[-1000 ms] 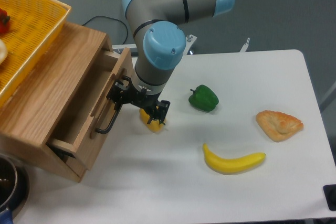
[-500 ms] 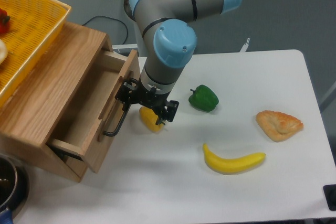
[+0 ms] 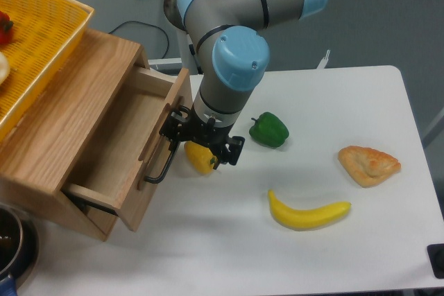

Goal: Slide open the top drawer
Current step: 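Keep pulling the drawer further out along its runners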

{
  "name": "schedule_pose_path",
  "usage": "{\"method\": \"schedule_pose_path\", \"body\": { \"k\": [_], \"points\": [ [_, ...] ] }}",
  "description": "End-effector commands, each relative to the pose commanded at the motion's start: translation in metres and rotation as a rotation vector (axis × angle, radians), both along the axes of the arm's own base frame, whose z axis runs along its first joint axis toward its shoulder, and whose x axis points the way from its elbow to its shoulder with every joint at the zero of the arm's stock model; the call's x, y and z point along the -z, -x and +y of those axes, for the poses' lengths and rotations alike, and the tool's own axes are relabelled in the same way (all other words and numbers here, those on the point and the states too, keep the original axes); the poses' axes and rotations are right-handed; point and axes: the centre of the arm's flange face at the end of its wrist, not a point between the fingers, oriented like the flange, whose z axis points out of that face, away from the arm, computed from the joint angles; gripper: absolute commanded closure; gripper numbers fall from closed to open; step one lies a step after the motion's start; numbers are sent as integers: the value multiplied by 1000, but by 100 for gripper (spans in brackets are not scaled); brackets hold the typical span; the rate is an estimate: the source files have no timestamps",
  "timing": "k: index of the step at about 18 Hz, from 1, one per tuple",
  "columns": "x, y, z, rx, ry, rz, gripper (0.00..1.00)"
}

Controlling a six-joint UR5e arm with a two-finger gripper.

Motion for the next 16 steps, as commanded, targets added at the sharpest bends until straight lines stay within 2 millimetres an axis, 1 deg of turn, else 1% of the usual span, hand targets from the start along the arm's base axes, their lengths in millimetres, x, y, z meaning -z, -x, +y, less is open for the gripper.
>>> {"method": "schedule_pose_path", "body": {
  "k": [2,3,9,16],
  "points": [
    [3,2,1,-2,1,-1,0],
    [0,4,1,0,-4,4,0],
    [-1,17,-7,8,-10,13,0],
    [-3,26,-13,13,-18,23,0]
  ]
}}
